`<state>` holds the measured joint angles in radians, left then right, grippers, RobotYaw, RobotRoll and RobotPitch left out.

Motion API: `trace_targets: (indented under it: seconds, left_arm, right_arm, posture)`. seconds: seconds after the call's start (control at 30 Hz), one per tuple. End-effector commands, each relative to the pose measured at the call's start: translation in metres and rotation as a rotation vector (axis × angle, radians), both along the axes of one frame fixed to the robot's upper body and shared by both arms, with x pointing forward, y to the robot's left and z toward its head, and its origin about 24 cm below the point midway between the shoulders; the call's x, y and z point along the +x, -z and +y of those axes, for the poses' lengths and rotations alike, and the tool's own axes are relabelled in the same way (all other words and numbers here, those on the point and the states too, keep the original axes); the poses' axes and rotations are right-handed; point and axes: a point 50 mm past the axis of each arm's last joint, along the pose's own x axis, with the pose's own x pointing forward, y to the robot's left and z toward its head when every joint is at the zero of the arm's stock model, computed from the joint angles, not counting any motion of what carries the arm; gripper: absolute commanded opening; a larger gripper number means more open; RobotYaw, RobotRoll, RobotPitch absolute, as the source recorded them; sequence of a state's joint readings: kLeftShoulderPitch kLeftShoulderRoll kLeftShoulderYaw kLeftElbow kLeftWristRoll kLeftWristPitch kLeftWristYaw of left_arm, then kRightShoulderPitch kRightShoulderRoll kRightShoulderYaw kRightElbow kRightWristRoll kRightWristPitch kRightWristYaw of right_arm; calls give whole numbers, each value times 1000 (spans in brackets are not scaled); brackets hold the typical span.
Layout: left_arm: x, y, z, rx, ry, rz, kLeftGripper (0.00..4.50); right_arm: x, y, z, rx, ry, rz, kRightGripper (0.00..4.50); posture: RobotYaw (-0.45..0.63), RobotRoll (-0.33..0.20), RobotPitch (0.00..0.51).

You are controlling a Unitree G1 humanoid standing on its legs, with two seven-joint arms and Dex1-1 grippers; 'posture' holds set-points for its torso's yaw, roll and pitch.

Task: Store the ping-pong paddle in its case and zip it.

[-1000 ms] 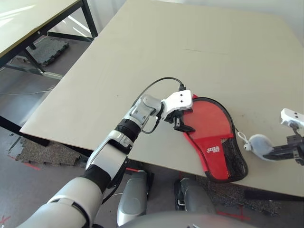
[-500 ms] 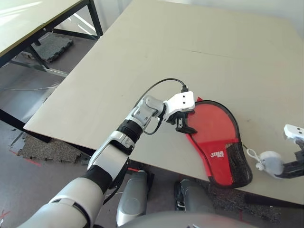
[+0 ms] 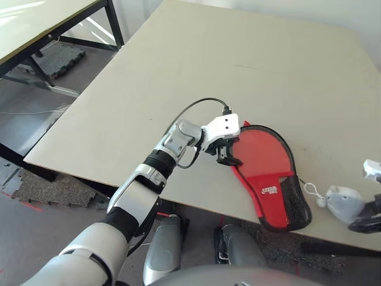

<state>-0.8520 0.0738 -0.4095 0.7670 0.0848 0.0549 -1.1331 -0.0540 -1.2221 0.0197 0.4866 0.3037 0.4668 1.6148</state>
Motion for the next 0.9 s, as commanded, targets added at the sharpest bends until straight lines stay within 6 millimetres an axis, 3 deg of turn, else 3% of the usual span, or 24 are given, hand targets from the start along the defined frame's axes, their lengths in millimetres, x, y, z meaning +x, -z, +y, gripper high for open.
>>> trace_targets:
  seconds: [0.03, 0.17, 0.27, 0.37, 0.47, 0.57, 0.8, 0.9]
  left_arm:
    - [-6, 16, 0, 52, 4, 48, 4500]
    - [-8, 13, -1, 32, 8, 54, 4500]
    - [-9, 11, -1, 11, -2, 56, 4500]
    - [-7, 6, 0, -22, -33, 53, 4500]
    - [-4, 1, 4, -59, -84, 51, 4500]
    - [6, -14, 20, -158, -228, 44, 4500]
    - [11, -42, 53, -354, -490, -15, 4500]
    - [23, -61, 96, -567, -848, -157, 4500]
  right_arm:
    - [14, -17, 0, 102, 107, -88, 4452]
    - [36, -55, 0, 208, 202, -267, 4452]
    - [50, -69, -2, 239, 288, -392, 4452]
    - [64, -72, -8, 217, 400, -520, 4452]
    - [74, -67, -9, 229, 481, -601, 4452]
    - [88, -44, -7, 175, 625, -731, 4452]
    - [95, -9, -7, 124, 895, -849, 4452]
    - [96, 9, -8, 24, 1071, -944, 4452]
  posture:
    - [14, 0, 154]
    - [16, 0, 154]
    - [19, 0, 153]
    - [20, 0, 152]
    - [33, 0, 151]
    - [48, 0, 147]
    - [65, 0, 139]
    - [75, 0, 136]
